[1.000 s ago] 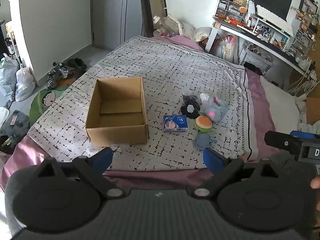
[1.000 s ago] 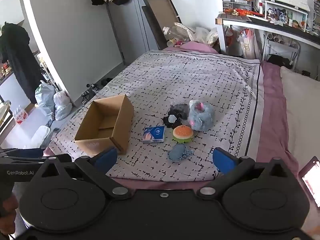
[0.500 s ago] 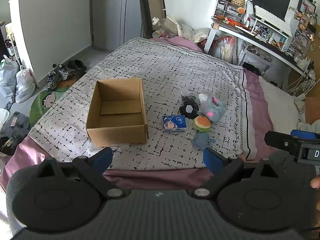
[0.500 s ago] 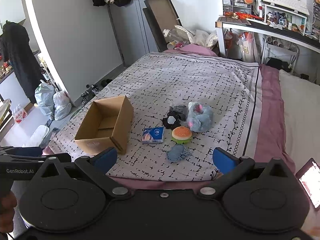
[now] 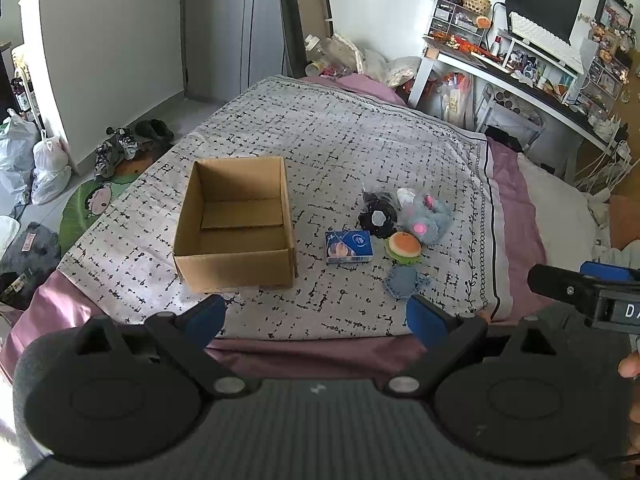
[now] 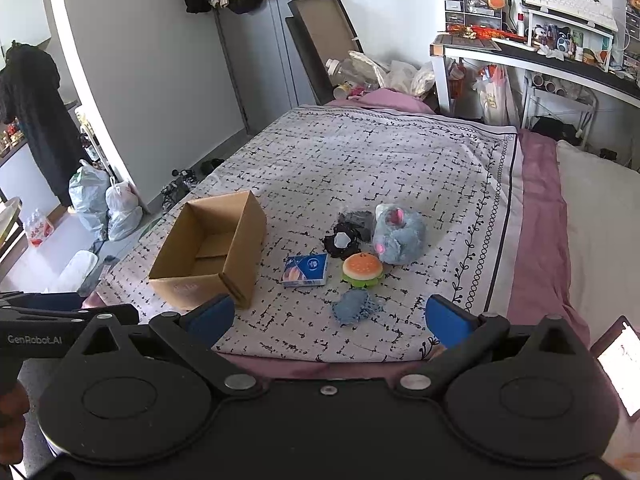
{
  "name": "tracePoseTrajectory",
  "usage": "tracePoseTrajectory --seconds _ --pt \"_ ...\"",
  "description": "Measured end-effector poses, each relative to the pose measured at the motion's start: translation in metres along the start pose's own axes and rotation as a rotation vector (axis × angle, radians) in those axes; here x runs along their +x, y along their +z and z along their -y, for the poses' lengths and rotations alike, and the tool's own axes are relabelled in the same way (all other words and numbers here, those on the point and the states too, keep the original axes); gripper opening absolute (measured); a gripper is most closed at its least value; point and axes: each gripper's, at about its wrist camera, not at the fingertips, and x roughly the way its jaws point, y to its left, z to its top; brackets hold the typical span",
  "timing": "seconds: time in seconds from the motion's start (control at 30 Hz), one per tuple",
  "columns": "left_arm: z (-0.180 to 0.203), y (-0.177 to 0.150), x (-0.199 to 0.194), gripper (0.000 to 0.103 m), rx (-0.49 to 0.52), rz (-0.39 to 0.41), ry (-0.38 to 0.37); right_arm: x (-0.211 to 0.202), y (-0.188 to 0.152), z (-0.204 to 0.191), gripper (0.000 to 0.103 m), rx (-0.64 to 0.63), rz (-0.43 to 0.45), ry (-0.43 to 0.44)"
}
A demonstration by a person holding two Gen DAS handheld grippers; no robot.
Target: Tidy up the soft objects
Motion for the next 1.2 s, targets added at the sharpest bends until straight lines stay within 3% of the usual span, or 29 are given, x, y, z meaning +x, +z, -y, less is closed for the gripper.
tracePoseTrajectory --seconds 1.2 --pt "-0.0037 -0.0020 0.0037 0.096 -0.006 -0.002 -0.005 0.0003 -0.0011 0.0010 0.103 0.005 -0.004 -0.002"
